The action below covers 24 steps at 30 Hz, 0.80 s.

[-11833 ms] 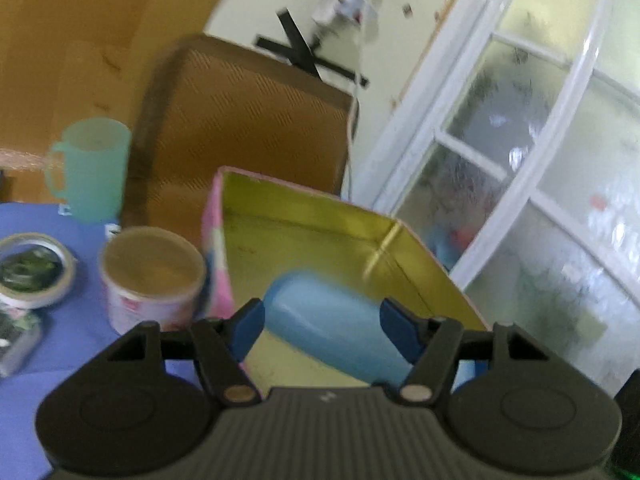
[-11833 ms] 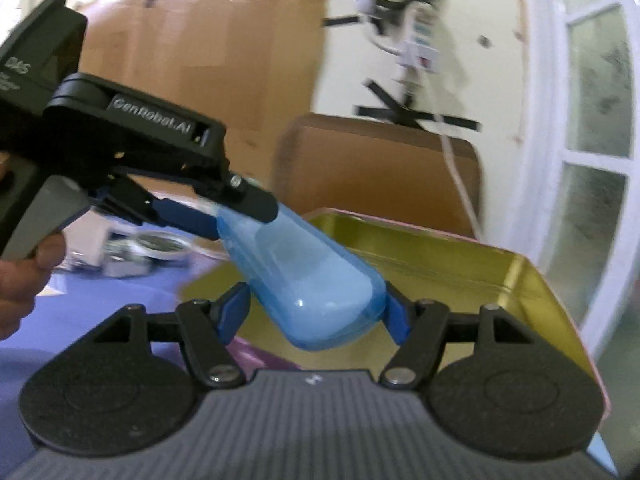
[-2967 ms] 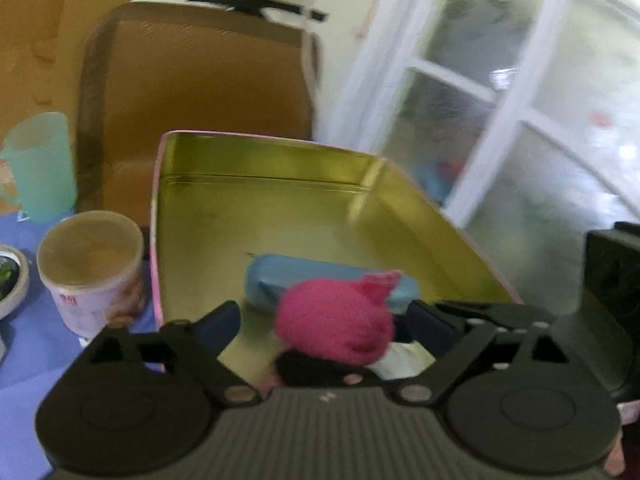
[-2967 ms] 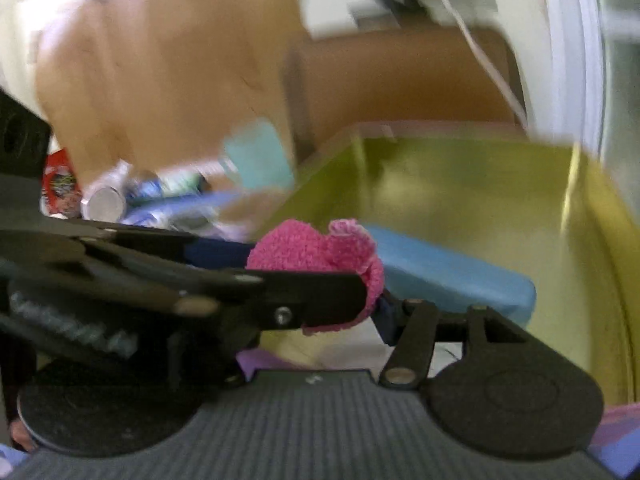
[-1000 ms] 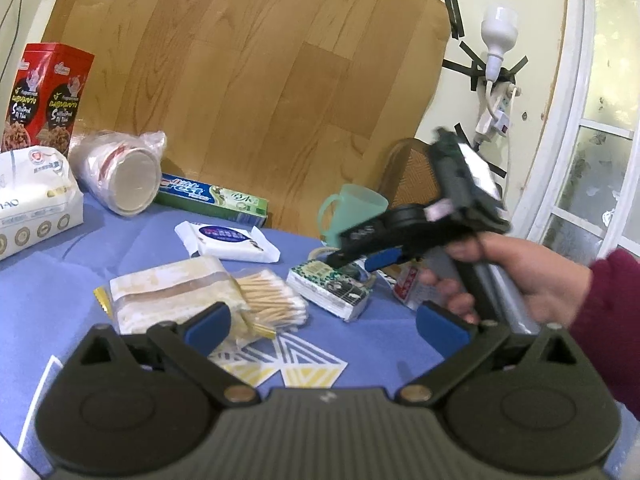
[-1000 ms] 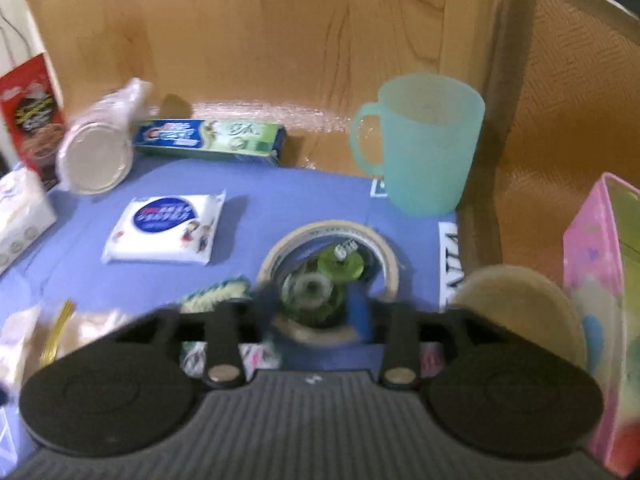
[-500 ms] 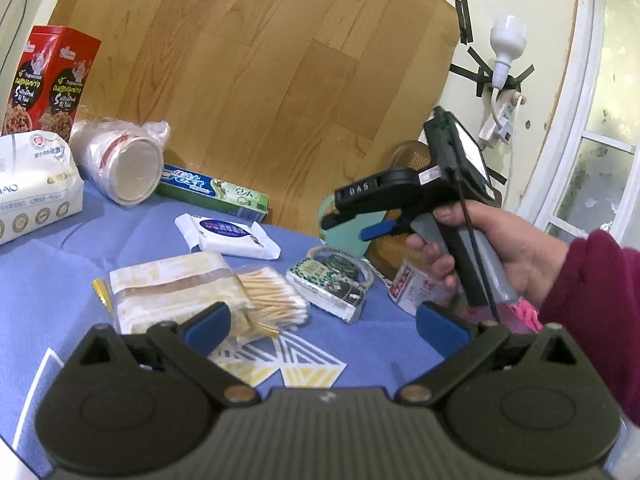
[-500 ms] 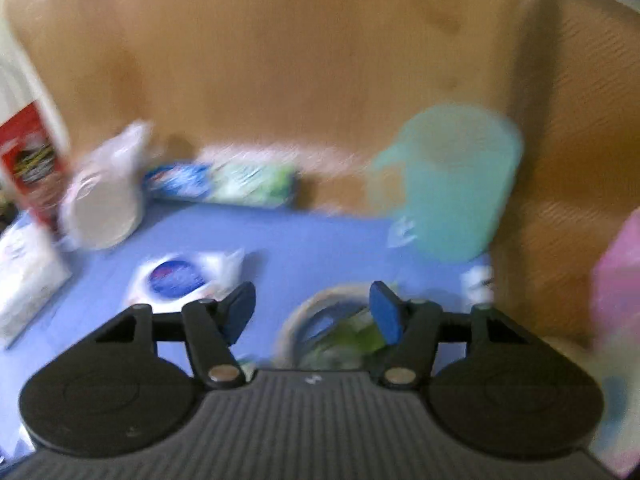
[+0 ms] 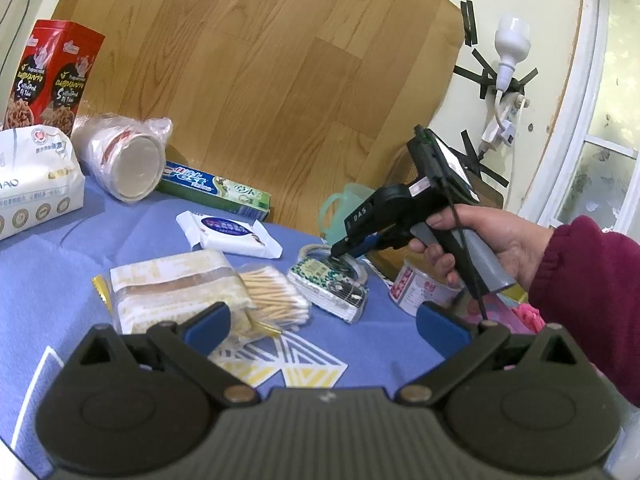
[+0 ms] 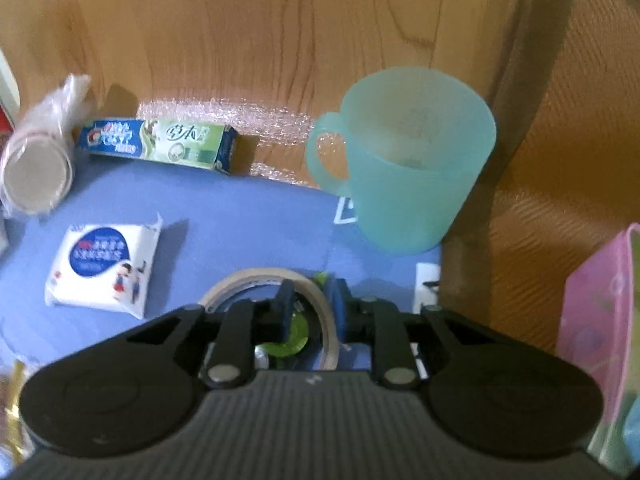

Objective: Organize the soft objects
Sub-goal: 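Reach to the masking-tape roll and grasp its rim with the right gripper, then carry the tape roll into the pink tin and release it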

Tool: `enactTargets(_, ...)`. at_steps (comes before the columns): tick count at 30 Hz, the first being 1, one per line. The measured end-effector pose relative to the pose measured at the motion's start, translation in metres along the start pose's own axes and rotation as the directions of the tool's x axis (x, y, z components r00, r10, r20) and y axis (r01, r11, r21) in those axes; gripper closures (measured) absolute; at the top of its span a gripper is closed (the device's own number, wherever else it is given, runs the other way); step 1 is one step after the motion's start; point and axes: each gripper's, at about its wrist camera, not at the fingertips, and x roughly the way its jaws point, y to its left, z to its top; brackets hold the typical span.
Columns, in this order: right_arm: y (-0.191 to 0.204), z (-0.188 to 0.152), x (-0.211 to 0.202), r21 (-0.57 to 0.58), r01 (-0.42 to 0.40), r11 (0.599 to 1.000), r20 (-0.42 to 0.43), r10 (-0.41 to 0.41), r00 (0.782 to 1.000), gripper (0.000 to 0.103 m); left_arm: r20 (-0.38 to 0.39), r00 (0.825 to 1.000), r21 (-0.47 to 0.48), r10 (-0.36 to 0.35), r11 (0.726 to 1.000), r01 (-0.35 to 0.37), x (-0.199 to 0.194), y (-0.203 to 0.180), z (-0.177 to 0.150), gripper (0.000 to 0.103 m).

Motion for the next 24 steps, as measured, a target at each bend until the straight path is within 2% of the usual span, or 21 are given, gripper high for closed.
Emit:
enactTargets(2,0.003,-0.003,-0.004,0.000,-0.043,0.999,-0.008,0.043,0.999,0.089,0.000,1.000,-0.002,0.000,1.000,0.000,0.000,0.001,0.000,0.000)
enactTargets(6,0.012,-0.012,-0.012,-0.055,-0.013,0.998,0.037,0.015,0.999,0.092,0.001,1.000,-0.003,0.000,1.000,0.000,0.001,0.001,0.000,0.000)
enactTargets(9,0.012,-0.018,-0.033,-0.066,-0.018,0.998,0.114,0.026,0.993,0.093,0.004,1.000,-0.007,0.003,1.000,-0.003,0.000,0.002,0.001,0.000)
enactTargets(12,0.020,-0.030,-0.064,-0.128,0.029,0.991,0.217,-0.001,0.976,0.093,0.006,1.000,-0.010,0.003,1.000,-0.003,0.000,0.002,0.001,0.000)
enactTargets(14,0.019,-0.044,-0.089,-0.140,0.007,0.990,0.264,0.030,0.964,0.093,0.008,1.000,-0.011,0.001,1.000,-0.001,-0.001,0.003,0.001,0.000)
enactTargets(17,0.014,-0.079,-0.127,-0.151,-0.075,0.986,0.308,0.118,0.944,0.093,0.014,1.000,-0.016,-0.017,1.000,0.017,-0.002,0.004,0.001,0.000)
enactTargets(20,0.005,-0.125,-0.151,-0.168,-0.120,0.978,0.316,0.169,0.934,0.093,0.025,0.997,-0.028,-0.073,0.997,0.074,-0.007,0.004,0.001,0.001)
enactTargets(22,-0.003,-0.157,-0.158,-0.150,-0.159,0.976,0.300,0.198,0.933,0.092,0.026,0.991,-0.018,-0.128,0.992,0.128,-0.009,0.000,0.001,0.006)
enactTargets(24,-0.005,-0.181,-0.156,-0.125,-0.194,0.973,0.288,0.223,0.932,0.092,-0.023,0.985,0.005,-0.172,0.985,0.172,-0.005,-0.014,-0.002,0.013)
